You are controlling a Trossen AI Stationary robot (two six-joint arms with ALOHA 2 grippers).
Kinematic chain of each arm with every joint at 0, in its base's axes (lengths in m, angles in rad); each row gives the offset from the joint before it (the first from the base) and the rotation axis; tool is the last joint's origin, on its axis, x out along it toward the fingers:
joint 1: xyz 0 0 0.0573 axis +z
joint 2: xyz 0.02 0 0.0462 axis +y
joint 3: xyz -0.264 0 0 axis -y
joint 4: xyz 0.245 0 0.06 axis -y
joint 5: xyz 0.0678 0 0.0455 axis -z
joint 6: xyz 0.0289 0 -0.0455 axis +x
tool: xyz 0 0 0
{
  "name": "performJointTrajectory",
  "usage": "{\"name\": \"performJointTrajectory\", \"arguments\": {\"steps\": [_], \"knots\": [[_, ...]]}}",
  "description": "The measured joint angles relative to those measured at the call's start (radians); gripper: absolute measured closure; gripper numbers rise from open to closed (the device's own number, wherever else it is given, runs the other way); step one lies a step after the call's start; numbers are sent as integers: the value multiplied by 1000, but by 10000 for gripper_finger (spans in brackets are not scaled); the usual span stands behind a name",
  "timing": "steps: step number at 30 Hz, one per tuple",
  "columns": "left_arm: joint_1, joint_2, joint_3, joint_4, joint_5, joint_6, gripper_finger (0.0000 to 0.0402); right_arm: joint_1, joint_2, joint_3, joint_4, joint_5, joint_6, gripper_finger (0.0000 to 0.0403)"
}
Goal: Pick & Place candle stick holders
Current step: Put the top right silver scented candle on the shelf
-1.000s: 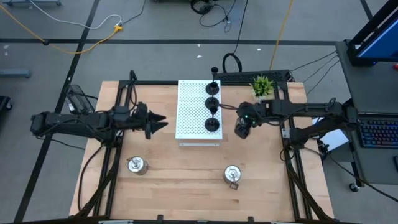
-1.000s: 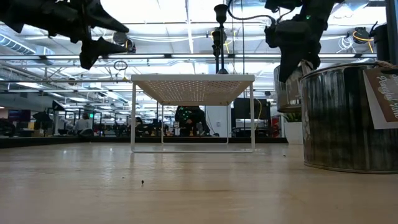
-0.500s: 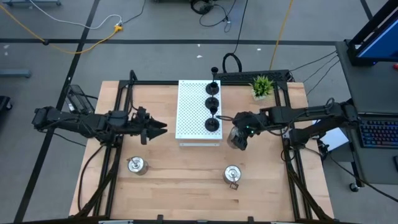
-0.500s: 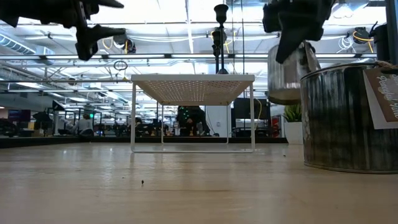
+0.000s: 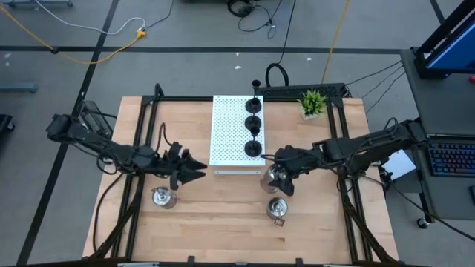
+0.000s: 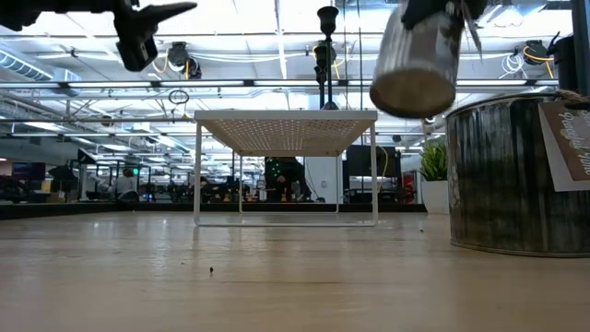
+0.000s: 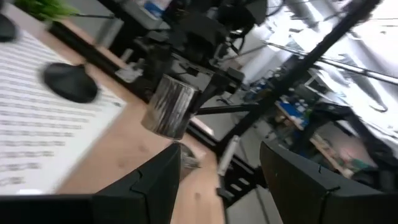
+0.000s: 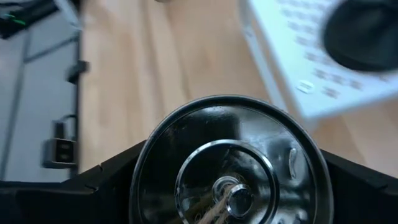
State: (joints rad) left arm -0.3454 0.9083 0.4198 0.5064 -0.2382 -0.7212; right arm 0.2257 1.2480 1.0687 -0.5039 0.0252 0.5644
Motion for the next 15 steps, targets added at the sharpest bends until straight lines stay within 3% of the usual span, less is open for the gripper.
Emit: {"name": "performJointTrajectory", "arguments": {"steps": [7, 15], "knots": [[-79, 105, 29, 152, 0, 33, 176, 72, 1, 0, 154, 35, 0, 59], [-119, 145, 150, 123, 2, 175, 176, 118, 51, 36, 269, 85, -3, 60]]}}
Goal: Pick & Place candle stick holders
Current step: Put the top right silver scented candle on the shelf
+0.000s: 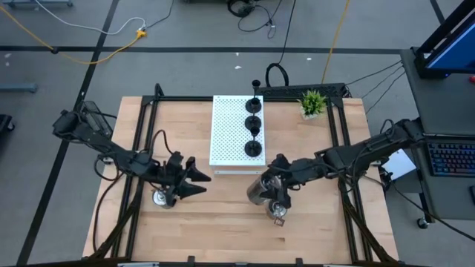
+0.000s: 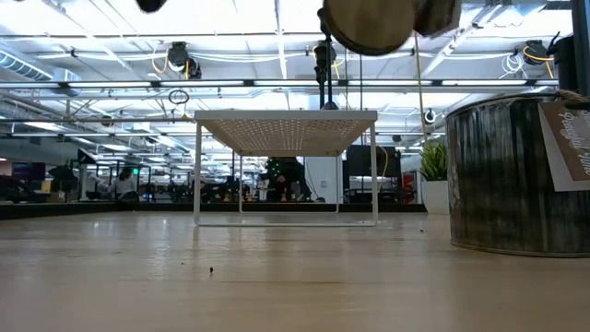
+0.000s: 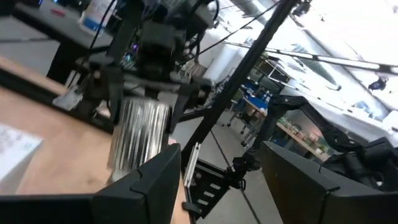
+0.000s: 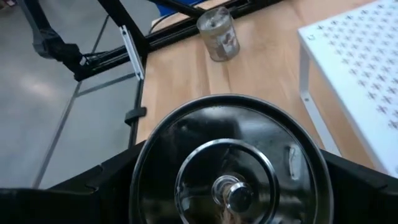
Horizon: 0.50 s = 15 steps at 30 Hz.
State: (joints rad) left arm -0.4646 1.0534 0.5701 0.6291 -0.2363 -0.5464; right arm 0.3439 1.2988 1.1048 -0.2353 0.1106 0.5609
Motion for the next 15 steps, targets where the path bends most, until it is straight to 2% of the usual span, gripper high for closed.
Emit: {"name": "performJointTrajectory", "arguments": {"steps": [7, 10, 15], "knots": [[-27, 1, 152, -346, 1, 3, 176, 17, 165, 198, -4, 51, -54, 61], [-46, 1, 208, -467, 2, 2, 176, 19, 242, 307, -63, 52, -74, 61], [-76, 1, 241, -523, 5, 46, 176, 31, 349, 455, -101, 73, -77, 61]]}}
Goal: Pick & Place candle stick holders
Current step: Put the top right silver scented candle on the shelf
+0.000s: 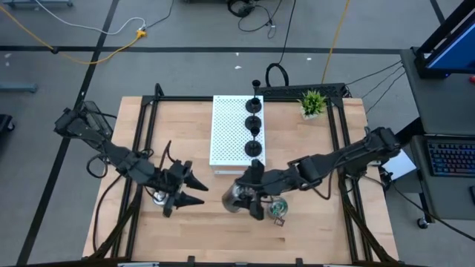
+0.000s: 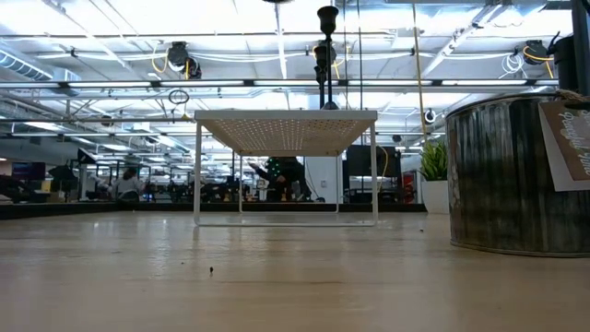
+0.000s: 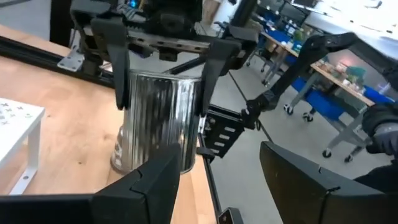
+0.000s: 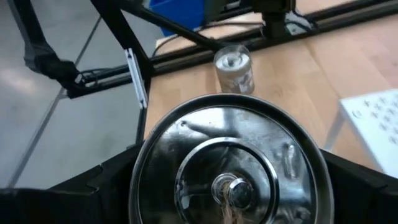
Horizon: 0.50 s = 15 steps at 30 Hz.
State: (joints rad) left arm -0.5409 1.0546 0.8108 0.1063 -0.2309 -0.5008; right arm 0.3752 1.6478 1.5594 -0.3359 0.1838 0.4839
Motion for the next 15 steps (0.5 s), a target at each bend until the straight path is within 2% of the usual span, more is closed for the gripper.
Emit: {"name": "performJointTrajectory", "arguments": {"steps": [7, 15], "knots": [[-6, 0, 0, -15, 50, 10, 176, 7, 111, 148, 3, 0, -8, 61], [-6, 0, 0, -45, 116, 36, 176, 7, 181, 230, 1, 5, -6, 61]]}}
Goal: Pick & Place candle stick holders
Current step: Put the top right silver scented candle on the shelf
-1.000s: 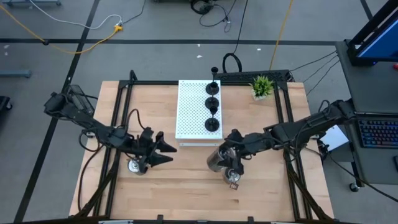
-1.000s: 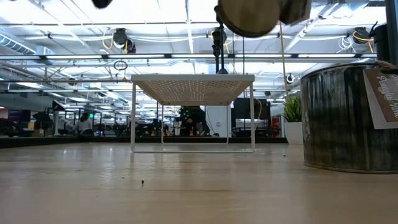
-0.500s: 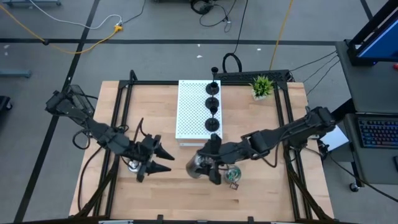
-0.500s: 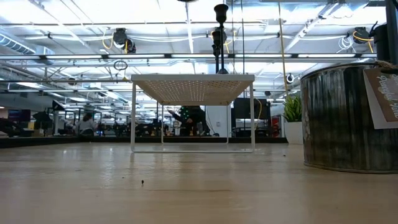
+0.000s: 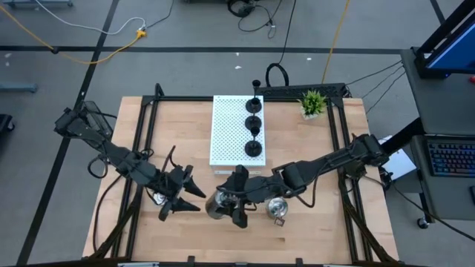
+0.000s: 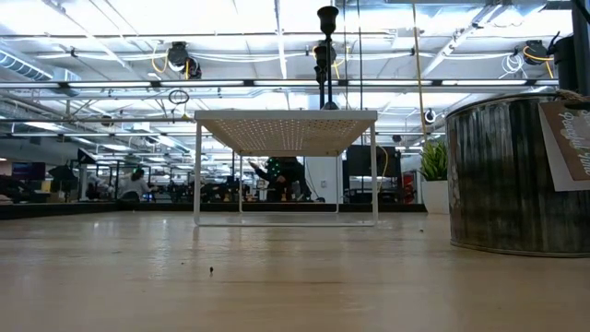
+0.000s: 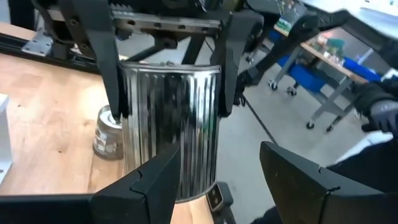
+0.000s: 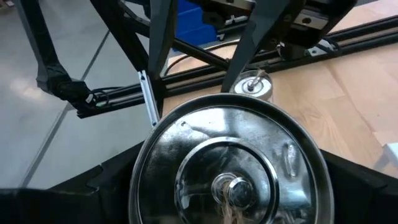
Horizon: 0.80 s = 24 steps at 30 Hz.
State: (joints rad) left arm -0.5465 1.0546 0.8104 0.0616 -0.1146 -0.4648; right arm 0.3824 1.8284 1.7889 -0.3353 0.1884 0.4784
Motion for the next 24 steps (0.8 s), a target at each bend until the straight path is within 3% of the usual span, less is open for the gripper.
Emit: {"name": "performJointTrajectory", "arguments": {"steps": [15, 19, 24], "knots": [[49, 0, -1, -148, -8, 12, 163, 12, 3, 2, -6, 48, 60, 61], [48, 0, -1, -149, -22, 24, 111, 13, 3, 2, -18, 47, 71, 61], [49, 0, -1, -143, -108, 44, 18, 12, 3, 2, -15, 48, 78, 61]]}}
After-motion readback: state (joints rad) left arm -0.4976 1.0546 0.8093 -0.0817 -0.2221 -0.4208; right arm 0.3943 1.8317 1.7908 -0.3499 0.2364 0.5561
